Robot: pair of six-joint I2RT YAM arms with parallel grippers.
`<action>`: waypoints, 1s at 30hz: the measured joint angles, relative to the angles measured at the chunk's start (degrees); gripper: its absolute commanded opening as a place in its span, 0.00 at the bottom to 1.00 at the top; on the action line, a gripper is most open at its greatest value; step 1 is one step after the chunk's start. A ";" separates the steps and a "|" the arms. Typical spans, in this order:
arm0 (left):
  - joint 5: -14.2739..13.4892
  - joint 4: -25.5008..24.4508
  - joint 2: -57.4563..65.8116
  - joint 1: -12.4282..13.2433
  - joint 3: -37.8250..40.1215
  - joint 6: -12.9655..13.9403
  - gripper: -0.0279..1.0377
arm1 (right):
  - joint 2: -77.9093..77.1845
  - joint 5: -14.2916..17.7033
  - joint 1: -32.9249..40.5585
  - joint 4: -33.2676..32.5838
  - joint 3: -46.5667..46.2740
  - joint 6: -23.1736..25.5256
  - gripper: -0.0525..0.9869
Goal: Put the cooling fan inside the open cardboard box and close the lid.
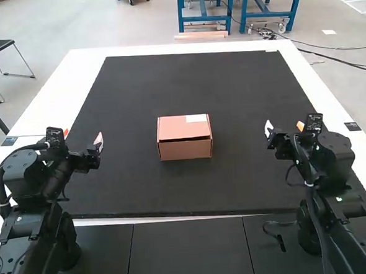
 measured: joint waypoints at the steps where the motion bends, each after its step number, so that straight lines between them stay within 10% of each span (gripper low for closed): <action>1: 0.00 0.02 0.00 -0.02 0.00 0.07 0.93 | 0.00 0.02 0.00 0.00 -0.02 0.00 0.93; 30: 0.15 0.02 0.00 -0.44 0.00 0.26 0.93 | 0.00 0.44 0.00 0.20 -0.02 -0.63 0.93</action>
